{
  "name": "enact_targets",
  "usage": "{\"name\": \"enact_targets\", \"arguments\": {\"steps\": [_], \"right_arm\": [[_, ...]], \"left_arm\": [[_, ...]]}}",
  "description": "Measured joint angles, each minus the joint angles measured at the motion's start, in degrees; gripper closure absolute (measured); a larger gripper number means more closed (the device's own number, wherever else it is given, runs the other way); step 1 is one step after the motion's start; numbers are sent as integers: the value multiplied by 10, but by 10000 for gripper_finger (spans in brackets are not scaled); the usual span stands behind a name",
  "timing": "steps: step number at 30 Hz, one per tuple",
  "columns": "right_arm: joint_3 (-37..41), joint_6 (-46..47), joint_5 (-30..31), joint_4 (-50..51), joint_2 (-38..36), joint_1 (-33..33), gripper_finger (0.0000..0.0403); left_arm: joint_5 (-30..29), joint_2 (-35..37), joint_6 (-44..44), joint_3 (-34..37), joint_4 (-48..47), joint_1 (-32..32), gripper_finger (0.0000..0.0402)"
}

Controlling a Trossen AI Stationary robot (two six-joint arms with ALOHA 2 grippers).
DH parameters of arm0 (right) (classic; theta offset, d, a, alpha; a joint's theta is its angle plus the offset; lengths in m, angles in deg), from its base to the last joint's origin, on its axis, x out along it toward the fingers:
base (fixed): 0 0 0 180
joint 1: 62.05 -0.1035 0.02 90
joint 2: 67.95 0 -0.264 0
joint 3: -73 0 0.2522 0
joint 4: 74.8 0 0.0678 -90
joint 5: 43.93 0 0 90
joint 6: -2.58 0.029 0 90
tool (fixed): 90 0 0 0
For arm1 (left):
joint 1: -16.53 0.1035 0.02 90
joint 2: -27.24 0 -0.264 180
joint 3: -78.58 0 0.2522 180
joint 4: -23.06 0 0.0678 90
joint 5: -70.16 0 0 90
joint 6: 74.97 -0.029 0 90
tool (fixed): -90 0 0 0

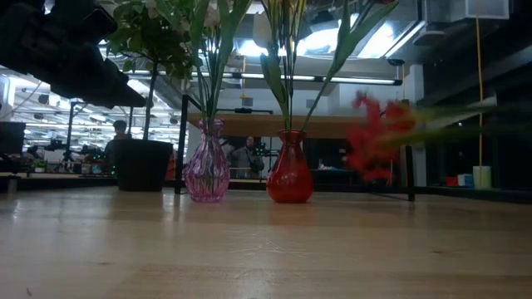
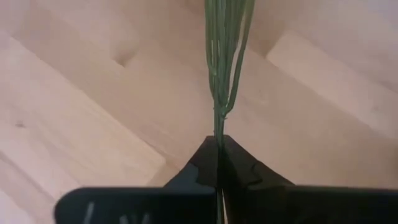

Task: Pick and place flowers into a vace then onto a shelf
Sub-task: Put the red flowers into the red vase

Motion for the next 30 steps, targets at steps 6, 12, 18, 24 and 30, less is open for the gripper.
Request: {"name": "enact_targets", "arguments": {"steps": [6,12,18,24,30], "right_arm": [[0,33,52,35,-37,-33,401],[0,62,106,79,-41,-40,401],[-1,58,191,98,-41,-40,400],[-1,77,259,149,-41,-39,399],[-1,77,413,162,-41,-35,401]], "left_arm": [[-5,0,0,0,0,0,396],[-10,0,6,0,1,0,396],[-10,0,15,0,2,0,396],[-21,0,15,0,2,0,396],[-21,0,15,0,2,0,396]]}}
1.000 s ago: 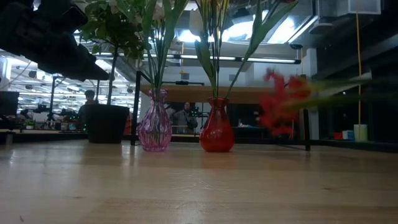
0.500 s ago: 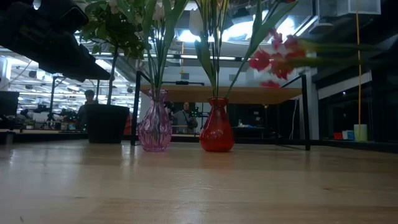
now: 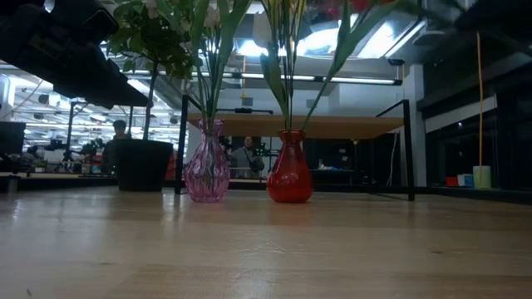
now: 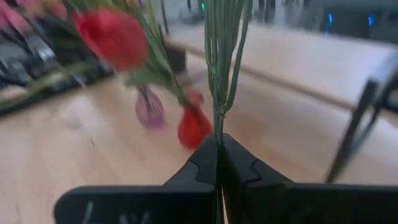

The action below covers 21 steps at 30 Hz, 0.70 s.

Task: Pick and place flowers into a vace then onto a shelf
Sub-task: Put the red flowers into the red vase

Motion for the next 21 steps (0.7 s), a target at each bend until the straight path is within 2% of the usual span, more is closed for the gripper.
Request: {"name": "enact_targets", "arguments": {"steps": [11,14,21], "right_arm": [[0,-7,182,26,0,79,401],[0,-7,187,25,0,106,401],[53,0,187,-52,0,167,402]], "left_arm": [[0,0,0,0,0,0,396],[0,0,0,0,0,0,396],[0,0,-1,0,1,0,396]]}}
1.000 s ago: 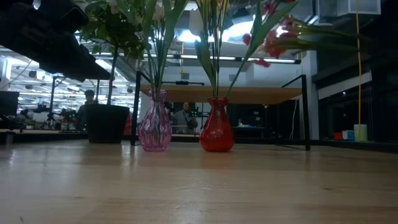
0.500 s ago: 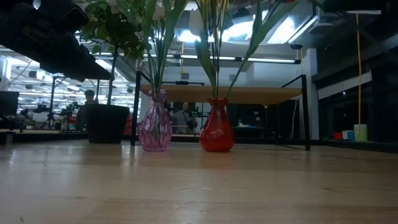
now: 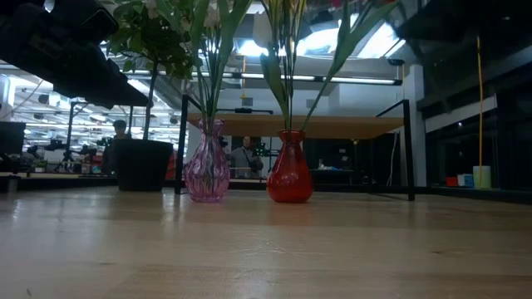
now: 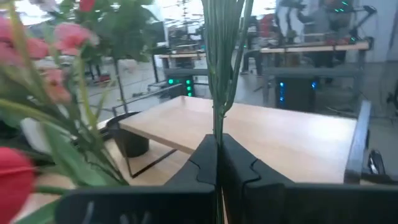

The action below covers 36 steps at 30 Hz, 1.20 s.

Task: Pick and place flowers into a vace then onto a shelf
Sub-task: Put the red flowers into the red vase

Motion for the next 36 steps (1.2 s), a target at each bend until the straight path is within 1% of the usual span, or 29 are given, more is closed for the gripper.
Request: {"name": "enact_targets", "arguments": {"steps": [2,5,9,10,14,24,27,31,34,36], "right_arm": [[8,-1,0,-20,0,7,402],[6,-6,0,-24,0,8,402],[-26,-51,-1,-24,0,0,402],[-37,-67,-11,-24,0,-1,402],[-85,-182,-75,-31,0,0,403],[-181,-389,-138,-16,-3,-4,403],[-197,-439,-153,-11,-26,-4,403],[-198,-500,-191,-14,-77,-4,403],[-198,-531,-197,-15,-113,-4,403],[-198,-566,-212,-19,-128,-4,403]], "left_arm": [[0,0,0,0,0,0,396],[0,0,0,0,0,0,396],[-2,0,-1,0,-1,0,396],[-2,0,-1,0,-1,0,396],[-3,0,-1,0,0,0,396],[-1,0,0,0,0,0,396],[0,0,1,0,0,0,396],[0,0,1,0,1,0,396],[0,0,1,0,2,0,396],[0,0,1,0,2,0,396]]}}
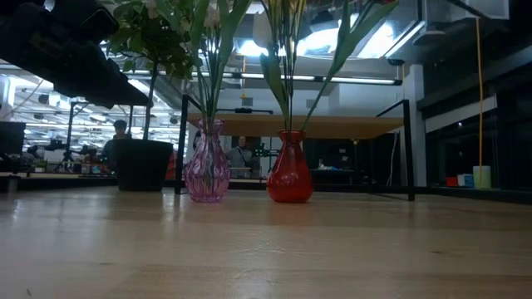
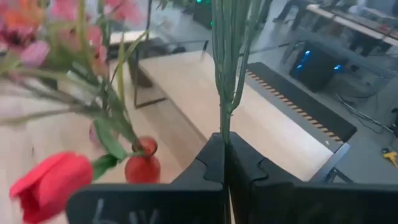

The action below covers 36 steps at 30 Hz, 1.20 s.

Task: Pick and place flowers into a vace then onto a shelf
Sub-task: Put the red flowers into the red vase

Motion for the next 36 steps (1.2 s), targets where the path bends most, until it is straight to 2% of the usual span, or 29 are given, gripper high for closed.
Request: {"name": "enact_targets", "arguments": {"steps": [5,9,15,18,23,29,32,36], "right_arm": [[5,-110,-71,-48,-24,0,403],[42,-204,-135,-141,-56,0,403],[141,-292,-131,-286,-145,0,403],[204,-377,-130,-410,-192,0,403],[315,-559,-129,-671,-248,18,403],[459,-708,-132,-1025,-258,69,403],[526,-744,-172,-1178,-246,95,403],[589,-762,-273,-1356,-214,134,403]], "left_arm": [[0,0,0,0,0,0,396],[0,0,0,0,1,0,396],[0,0,13,0,4,0,396],[0,0,21,0,3,0,396],[0,0,24,0,3,0,396],[-1,0,24,0,3,0,396],[-1,0,24,0,3,0,396],[-1,0,24,0,3,0,396]]}}
